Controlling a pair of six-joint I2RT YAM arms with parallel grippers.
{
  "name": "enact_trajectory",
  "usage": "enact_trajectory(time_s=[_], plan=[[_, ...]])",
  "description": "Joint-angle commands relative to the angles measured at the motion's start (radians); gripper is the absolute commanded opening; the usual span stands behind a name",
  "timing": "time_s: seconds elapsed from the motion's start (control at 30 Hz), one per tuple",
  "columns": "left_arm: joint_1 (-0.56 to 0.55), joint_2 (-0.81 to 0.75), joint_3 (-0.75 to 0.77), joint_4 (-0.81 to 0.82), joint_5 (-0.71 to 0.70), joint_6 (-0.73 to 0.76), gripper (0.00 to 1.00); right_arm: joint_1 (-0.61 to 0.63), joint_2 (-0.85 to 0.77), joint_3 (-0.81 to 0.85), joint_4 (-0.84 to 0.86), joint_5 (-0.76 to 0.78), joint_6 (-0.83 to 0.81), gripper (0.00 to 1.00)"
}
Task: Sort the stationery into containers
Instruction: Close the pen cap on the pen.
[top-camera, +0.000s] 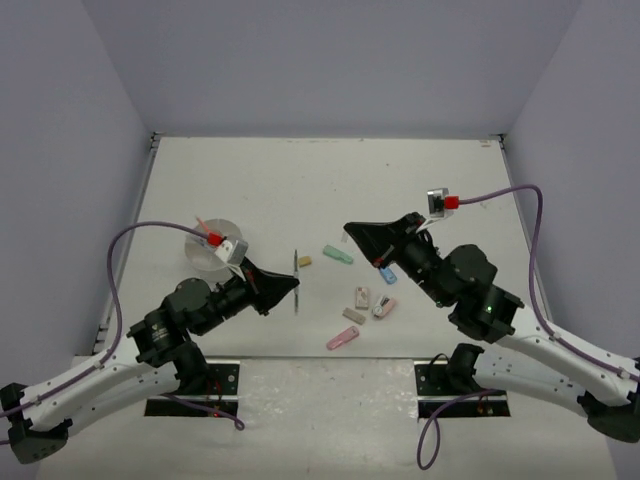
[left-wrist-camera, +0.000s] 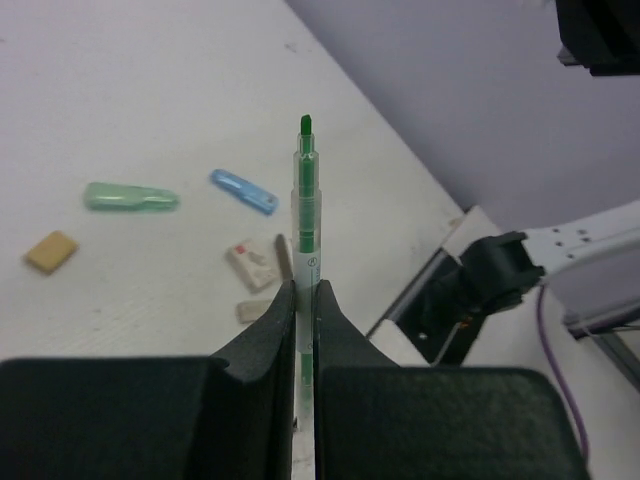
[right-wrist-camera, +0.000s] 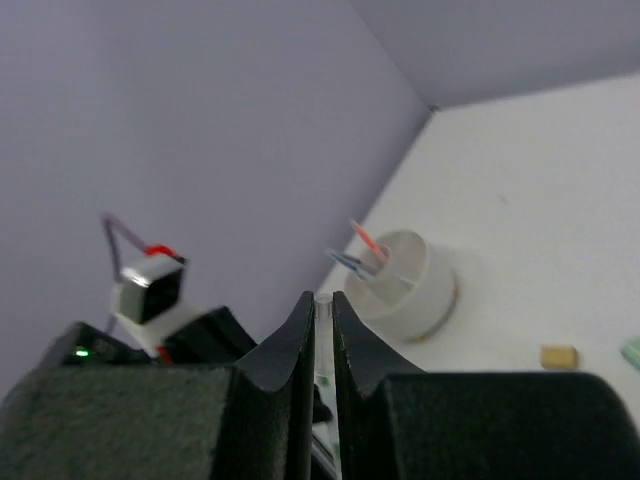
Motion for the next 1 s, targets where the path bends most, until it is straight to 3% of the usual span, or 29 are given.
enact_trajectory(time_s=[0.0,0.1,0.3,0.57,0.97], plan=[[0.005,0.007,-0.142,0.534,0.292,-0.118,0.0,0.007,-0.059,-0.114,0.314,-0.224,-0.142,0.0],[0.005,0.065,-0.17,0.662,0.356,-0.168,0.0,0.008,-0.068,-0.126,0.376,-0.341,-0.164,0.0],[0.003,0.123,-0.241,0.843,0.434,-0.234,0.0,0.006,-0.09,-0.165,0.436,-0.42,-0.182,0.0],[0.003,0.122,-0.249,0.854,0.444,-0.231,0.0,0.008,-0.066,-0.149,0.418,-0.496,-0.2,0.0],[0.001,0.15,-0.243,0.876,0.479,-0.223,0.0,0.008,-0.041,-0.107,0.372,-0.46,-0.218,0.0]])
